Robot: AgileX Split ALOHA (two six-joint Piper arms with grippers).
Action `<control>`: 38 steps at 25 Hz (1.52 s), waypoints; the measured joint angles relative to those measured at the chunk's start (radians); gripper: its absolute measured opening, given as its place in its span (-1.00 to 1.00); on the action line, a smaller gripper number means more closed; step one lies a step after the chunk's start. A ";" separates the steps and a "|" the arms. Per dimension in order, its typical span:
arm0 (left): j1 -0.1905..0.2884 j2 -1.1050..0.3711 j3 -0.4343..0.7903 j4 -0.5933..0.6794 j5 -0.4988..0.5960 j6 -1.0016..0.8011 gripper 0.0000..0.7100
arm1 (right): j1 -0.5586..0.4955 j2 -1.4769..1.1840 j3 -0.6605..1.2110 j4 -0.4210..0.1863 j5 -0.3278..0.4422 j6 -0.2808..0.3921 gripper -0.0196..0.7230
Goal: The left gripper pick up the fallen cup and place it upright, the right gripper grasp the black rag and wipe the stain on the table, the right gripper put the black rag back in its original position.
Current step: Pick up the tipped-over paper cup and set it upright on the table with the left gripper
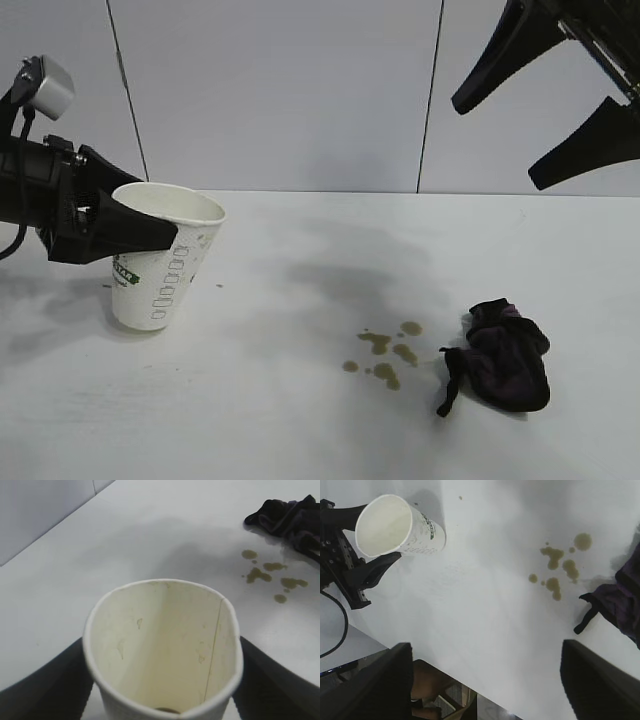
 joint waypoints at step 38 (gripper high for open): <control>0.135 -0.037 0.000 0.244 0.006 -0.254 0.70 | 0.000 0.000 0.000 -0.004 -0.026 0.000 0.55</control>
